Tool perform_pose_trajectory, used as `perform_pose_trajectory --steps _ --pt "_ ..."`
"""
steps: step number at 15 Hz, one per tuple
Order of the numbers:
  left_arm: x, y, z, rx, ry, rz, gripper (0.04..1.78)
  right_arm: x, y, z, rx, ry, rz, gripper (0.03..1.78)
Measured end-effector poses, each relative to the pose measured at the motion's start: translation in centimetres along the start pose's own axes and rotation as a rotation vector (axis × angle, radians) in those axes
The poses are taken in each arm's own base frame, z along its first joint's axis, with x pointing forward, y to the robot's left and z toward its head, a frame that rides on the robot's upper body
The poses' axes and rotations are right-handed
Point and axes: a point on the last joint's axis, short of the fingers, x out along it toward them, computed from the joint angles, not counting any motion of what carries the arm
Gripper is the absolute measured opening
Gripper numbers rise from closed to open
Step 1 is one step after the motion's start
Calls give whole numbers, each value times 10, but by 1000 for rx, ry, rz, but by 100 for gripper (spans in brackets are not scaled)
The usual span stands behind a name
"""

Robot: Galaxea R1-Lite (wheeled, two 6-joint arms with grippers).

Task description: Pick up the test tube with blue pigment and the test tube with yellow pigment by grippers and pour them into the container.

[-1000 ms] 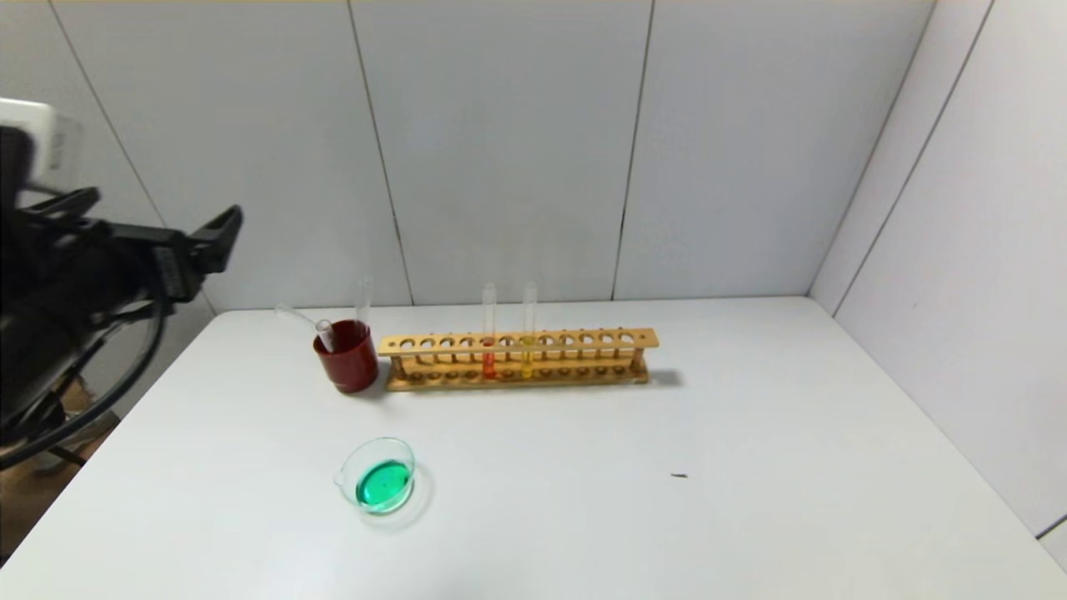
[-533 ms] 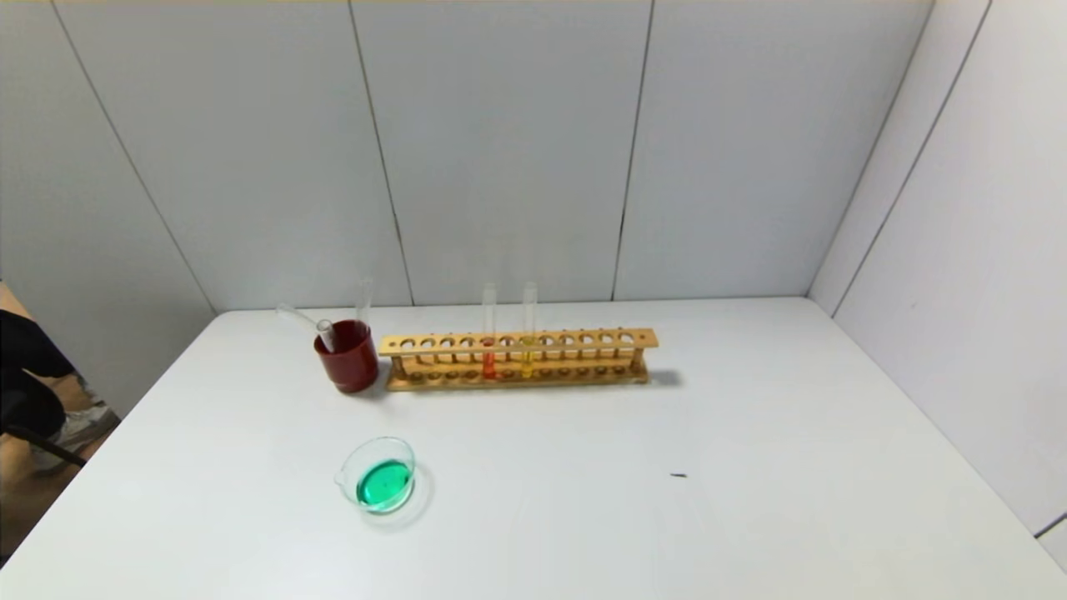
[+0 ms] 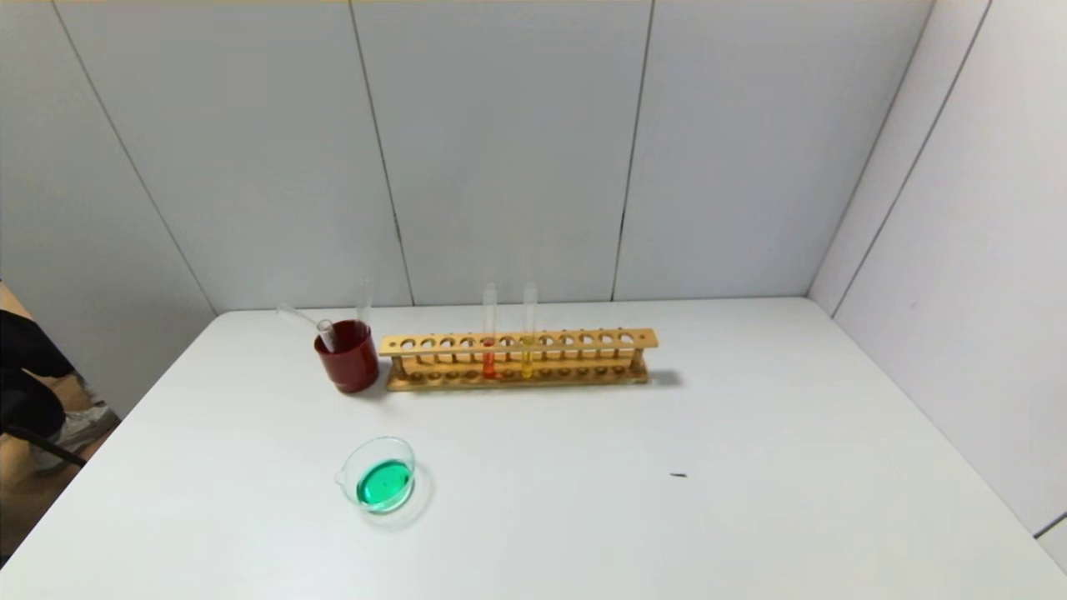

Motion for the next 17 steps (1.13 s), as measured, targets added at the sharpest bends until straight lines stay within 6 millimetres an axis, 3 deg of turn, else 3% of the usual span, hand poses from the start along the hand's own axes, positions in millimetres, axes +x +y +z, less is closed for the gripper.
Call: perform_pose_trajectory --steps 5,17 --pt "-2 -10 -25 -62 145 -202 174 0 0 0 0 0 0 175" --pt "-3 -10 -26 -117 163 -193 174 0 0 0 1 0 0 175"
